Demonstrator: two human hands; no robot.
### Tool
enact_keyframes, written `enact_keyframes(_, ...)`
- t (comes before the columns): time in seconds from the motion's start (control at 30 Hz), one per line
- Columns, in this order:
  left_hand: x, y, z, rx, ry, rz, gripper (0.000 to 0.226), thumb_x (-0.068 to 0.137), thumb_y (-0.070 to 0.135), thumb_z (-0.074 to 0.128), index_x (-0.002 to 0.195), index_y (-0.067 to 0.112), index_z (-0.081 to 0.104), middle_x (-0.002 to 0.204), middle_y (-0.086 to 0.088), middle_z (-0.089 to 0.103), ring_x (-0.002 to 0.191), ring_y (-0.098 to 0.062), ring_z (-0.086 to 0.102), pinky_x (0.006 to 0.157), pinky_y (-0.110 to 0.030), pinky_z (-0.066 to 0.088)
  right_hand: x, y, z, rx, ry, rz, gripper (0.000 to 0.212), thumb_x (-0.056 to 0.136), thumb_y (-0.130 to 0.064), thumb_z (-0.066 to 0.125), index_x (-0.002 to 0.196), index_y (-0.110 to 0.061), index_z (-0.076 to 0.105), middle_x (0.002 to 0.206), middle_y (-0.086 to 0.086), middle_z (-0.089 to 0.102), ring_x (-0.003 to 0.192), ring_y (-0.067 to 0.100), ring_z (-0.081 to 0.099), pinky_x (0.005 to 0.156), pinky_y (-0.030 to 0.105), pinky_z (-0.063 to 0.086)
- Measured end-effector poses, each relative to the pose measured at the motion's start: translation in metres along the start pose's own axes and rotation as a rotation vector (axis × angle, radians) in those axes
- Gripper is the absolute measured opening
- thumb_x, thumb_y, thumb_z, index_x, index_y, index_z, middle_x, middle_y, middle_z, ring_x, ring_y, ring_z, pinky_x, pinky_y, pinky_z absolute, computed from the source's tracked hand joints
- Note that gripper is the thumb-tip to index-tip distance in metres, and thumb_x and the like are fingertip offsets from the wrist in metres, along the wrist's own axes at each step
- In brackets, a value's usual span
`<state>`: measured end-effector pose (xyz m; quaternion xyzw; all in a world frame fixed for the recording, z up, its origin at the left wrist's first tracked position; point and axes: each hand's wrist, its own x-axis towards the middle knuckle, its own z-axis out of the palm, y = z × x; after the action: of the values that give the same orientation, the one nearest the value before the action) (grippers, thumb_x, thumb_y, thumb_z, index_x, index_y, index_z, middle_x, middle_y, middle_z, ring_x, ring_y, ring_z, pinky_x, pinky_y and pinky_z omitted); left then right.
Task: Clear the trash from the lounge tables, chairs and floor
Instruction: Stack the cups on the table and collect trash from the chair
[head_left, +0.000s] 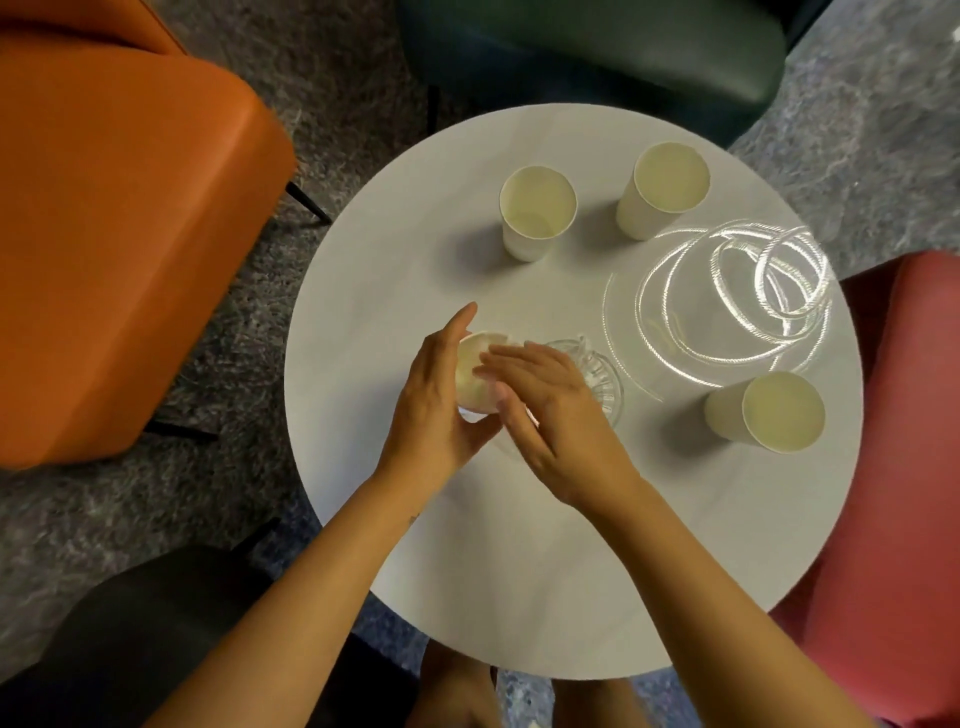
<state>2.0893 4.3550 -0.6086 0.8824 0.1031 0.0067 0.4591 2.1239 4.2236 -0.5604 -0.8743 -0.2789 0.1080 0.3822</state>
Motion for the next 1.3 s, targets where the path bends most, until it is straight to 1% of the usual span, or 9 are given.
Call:
enact_keyframes(0.1, 0.004, -0.001, -0.001, 0.035, 0.024, -0.004, 0.103, 0.061, 0.026, 0.086, 0.136, 0.044, 0.018, 0.126, 0.001, 0.047, 0.105, 0.006, 0.036, 0.076, -0.001, 0.034, -0.008, 0.020, -0.006, -0.071, 0.271, 0.194, 0.025, 0.087, -0.017, 0.050, 0.105, -0.008, 0.065, 0.105, 0.005, 0.068, 0.098, 0.018, 0.054, 0.086, 0.026, 0.035)
enact_keyframes(0.17, 0.006, -0.003, -0.002, 0.058, 0.032, 0.020, 0.105, 0.061, 0.024, 0.087, 0.136, 0.043, 0.016, 0.125, 0.002, 0.046, 0.105, 0.010, 0.033, 0.073, 0.006, 0.033, -0.015, 0.040, -0.008, -0.215, 0.107, 0.362, 0.034, 0.082, -0.016, 0.061, 0.116, -0.014, 0.060, 0.117, 0.004, 0.062, 0.104, 0.027, 0.052, 0.084, 0.031, 0.033)
enact_keyframes(0.27, 0.006, -0.005, -0.002, 0.065, 0.039, 0.043, 0.106, 0.060, 0.022, 0.087, 0.137, 0.041, 0.017, 0.120, 0.007, 0.042, 0.106, 0.011, 0.032, 0.079, 0.009, 0.029, -0.024, 0.059, -0.005, -0.406, -0.137, 0.374, 0.044, 0.081, -0.027, 0.067, 0.124, -0.020, 0.055, 0.125, 0.004, 0.055, 0.106, 0.029, 0.050, 0.084, 0.034, 0.031)
enact_keyframes(0.53, 0.002, -0.005, 0.003, 0.114, 0.008, 0.028, 0.108, 0.059, 0.023, 0.087, 0.137, 0.042, 0.015, 0.126, -0.003, 0.046, 0.107, 0.010, 0.030, 0.072, 0.008, 0.032, -0.016, 0.062, 0.005, -0.271, -0.131, 0.361, 0.018, 0.080, 0.000, 0.057, 0.095, -0.003, 0.064, 0.098, 0.011, 0.061, 0.090, 0.031, 0.052, 0.070, 0.039, 0.045)
enact_keyframes(0.8, 0.002, -0.002, 0.003, 0.091, -0.016, -0.017, 0.103, 0.062, 0.030, 0.085, 0.137, 0.049, 0.016, 0.125, 0.008, 0.045, 0.105, 0.010, 0.034, 0.071, 0.003, 0.032, 0.003, 0.022, -0.017, 0.039, 0.365, 0.186, 0.018, 0.072, 0.004, 0.068, 0.088, -0.006, 0.070, 0.086, 0.008, 0.058, 0.068, 0.012, 0.050, 0.064, 0.011, 0.038)
enact_keyframes(0.97, 0.002, 0.006, 0.006, 0.087, -0.008, 0.009, 0.101, 0.065, 0.021, 0.084, 0.139, 0.043, 0.018, 0.129, 0.005, 0.045, 0.107, 0.008, 0.036, 0.072, 0.004, 0.034, 0.008, -0.001, -0.002, -0.035, 0.125, 0.046, 0.024, 0.075, 0.006, 0.063, 0.098, 0.000, 0.069, 0.087, 0.017, 0.061, 0.070, 0.021, 0.056, 0.060, 0.020, 0.043)
enact_keyframes(1.07, 0.002, 0.007, 0.007, 0.076, -0.016, 0.033, 0.105, 0.063, 0.017, 0.085, 0.140, 0.043, 0.018, 0.126, 0.010, 0.041, 0.109, 0.011, 0.032, 0.074, 0.009, 0.032, 0.007, 0.000, 0.006, -0.081, 0.047, 0.056, 0.016, 0.072, 0.011, 0.062, 0.084, 0.001, 0.065, 0.073, 0.013, 0.063, 0.061, 0.028, 0.058, 0.052, 0.035, 0.050)
enact_keyframes(1.13, 0.001, 0.005, 0.008, 0.081, -0.026, 0.050, 0.108, 0.063, 0.013, 0.085, 0.140, 0.045, 0.016, 0.123, 0.014, 0.039, 0.109, 0.011, 0.031, 0.077, 0.010, 0.030, 0.008, 0.001, 0.010, -0.154, 0.015, 0.053, 0.014, 0.068, 0.011, 0.064, 0.075, -0.001, 0.065, 0.064, 0.011, 0.063, 0.061, 0.028, 0.057, 0.055, 0.032, 0.047)
enact_keyframes(1.3, 0.002, 0.002, 0.007, 0.044, -0.012, 0.036, 0.111, 0.066, 0.009, 0.082, 0.133, 0.062, 0.012, 0.114, 0.033, 0.027, 0.108, 0.012, 0.032, 0.077, 0.009, 0.032, 0.015, 0.013, 0.014, -0.320, -0.195, -0.025, 0.027, 0.082, 0.000, 0.051, 0.104, -0.005, 0.067, 0.102, 0.009, 0.068, 0.106, 0.027, 0.052, 0.079, 0.027, 0.025)
